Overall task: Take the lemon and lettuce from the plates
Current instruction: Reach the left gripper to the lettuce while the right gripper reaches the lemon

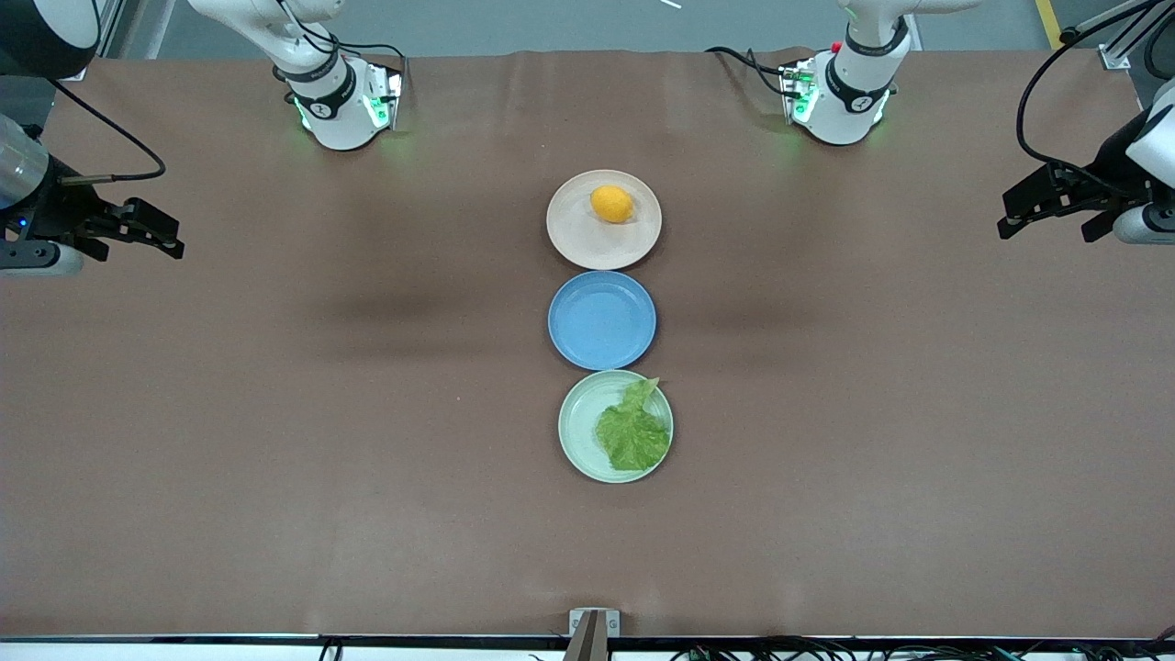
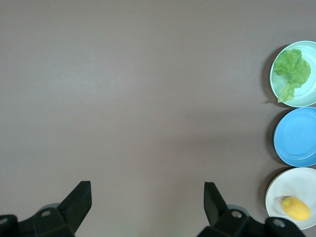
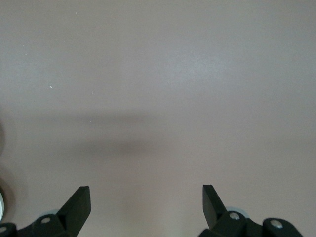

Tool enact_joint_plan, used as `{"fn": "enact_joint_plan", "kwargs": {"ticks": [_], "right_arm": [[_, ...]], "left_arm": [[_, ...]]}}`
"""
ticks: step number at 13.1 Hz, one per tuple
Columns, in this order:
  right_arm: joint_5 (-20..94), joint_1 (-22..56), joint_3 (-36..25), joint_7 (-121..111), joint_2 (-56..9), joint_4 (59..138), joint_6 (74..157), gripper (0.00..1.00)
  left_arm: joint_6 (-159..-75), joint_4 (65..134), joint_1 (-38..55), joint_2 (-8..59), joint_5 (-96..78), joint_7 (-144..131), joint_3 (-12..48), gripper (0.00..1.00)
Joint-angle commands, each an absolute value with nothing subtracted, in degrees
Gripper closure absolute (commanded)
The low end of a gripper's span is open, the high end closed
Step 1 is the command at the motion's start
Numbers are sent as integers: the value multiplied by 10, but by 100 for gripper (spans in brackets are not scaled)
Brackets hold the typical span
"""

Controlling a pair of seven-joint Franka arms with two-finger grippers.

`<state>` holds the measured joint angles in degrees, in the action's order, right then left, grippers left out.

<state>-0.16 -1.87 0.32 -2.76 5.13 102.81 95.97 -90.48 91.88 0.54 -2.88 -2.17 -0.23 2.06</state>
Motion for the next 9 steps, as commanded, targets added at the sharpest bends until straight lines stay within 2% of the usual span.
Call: {"fn": "enact_joint_plan", "kwargs": {"ticks": [1,9], "right_arm": [[-2,-28,11,-35,69,1046,969,0],[-5,-28,11,-32,59,1022,958,0]], "left_arm": [[-897,917,3,-34,-21,6,22,0],[-893,917,4,-26,-27,-1,23,0]]}}
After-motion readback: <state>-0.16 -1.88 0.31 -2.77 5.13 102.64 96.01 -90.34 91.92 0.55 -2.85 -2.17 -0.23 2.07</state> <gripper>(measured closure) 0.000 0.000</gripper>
